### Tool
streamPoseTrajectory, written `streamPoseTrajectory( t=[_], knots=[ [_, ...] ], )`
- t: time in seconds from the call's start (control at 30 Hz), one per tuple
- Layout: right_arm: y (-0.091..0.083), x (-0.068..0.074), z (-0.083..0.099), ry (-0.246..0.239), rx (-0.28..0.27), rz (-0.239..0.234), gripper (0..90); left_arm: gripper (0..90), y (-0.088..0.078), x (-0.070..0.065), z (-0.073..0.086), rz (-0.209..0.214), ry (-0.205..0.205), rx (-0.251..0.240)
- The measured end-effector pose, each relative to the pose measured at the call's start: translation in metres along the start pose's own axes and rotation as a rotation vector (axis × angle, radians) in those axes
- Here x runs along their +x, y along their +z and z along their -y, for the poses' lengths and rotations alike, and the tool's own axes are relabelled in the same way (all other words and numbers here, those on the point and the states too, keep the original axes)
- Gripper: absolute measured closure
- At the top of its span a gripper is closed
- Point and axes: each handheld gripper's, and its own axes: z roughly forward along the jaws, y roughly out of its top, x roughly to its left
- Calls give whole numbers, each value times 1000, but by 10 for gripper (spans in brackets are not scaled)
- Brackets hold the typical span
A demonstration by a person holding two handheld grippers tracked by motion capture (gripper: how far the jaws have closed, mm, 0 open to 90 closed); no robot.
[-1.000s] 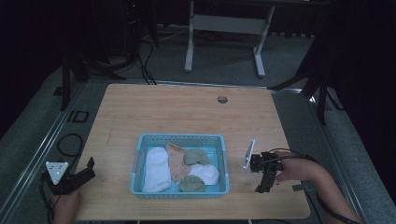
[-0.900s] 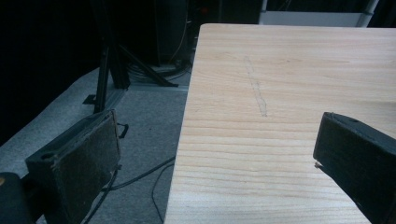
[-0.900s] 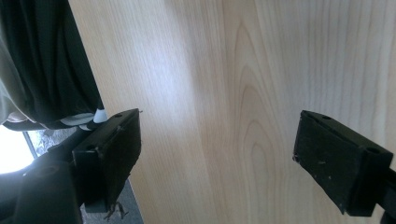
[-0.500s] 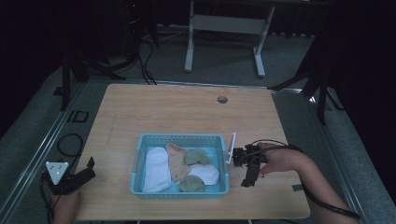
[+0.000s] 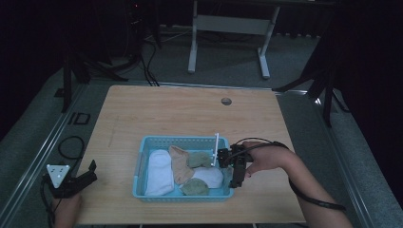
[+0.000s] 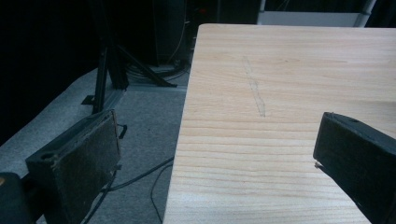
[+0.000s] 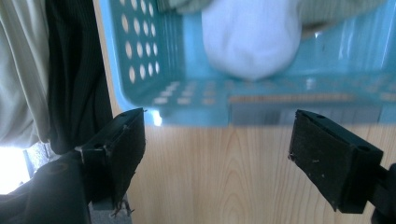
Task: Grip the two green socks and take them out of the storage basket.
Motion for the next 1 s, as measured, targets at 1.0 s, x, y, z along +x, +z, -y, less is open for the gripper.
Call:
streamPoseTrajectory(
  t=[1.0],
  knots=[
    [45,-1,-83,-130,12,-32,404,7,0,0,0,7,2,1]
  ],
)
